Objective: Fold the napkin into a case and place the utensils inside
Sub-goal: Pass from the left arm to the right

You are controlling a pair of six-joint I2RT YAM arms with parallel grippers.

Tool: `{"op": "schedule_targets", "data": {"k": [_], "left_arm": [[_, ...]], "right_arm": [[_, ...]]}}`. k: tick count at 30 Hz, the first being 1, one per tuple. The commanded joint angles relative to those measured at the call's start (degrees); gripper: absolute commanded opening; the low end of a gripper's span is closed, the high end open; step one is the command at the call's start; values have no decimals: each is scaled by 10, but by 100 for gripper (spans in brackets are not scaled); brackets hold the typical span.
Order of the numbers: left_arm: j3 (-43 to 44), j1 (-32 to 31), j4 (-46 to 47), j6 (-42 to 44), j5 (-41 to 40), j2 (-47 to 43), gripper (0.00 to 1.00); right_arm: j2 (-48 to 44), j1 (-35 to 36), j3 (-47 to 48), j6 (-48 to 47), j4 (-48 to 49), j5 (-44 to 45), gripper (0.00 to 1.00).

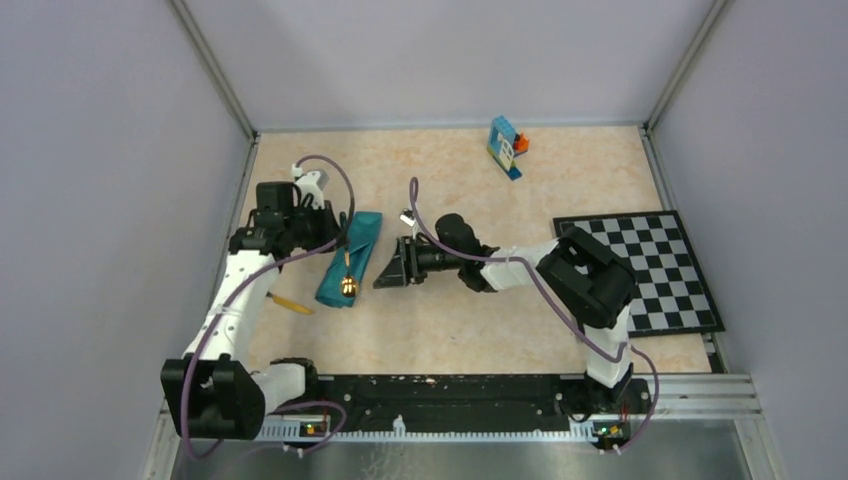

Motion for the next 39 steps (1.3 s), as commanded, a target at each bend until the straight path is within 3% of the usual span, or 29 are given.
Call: {"op": "schedule_targets", "data": {"k": [1,7,11,15,23,32,39], "left_arm": [[22,-47,30,48,70,12,0],[25,-98,27,66,76,30,0],[22,-108,24,67,79,32,0],[19,-108,29,63,97,39,0],[17,-110,27,59,105,37,0],[38,-110,12,65,87,46,0],[44,-110,5,67,91,49,0]], "right_arm": [[-17,7,-12,45,102,89,49],[18,8,-48,152,253,148,44],[34,10,-38,154,294,126,44],[33,30,-47,134,287,155,44],[36,35,-52,124,289,173,33],[33,62,-98,148,328,183,40],[36,81,-96,139,310,187,37]]}}
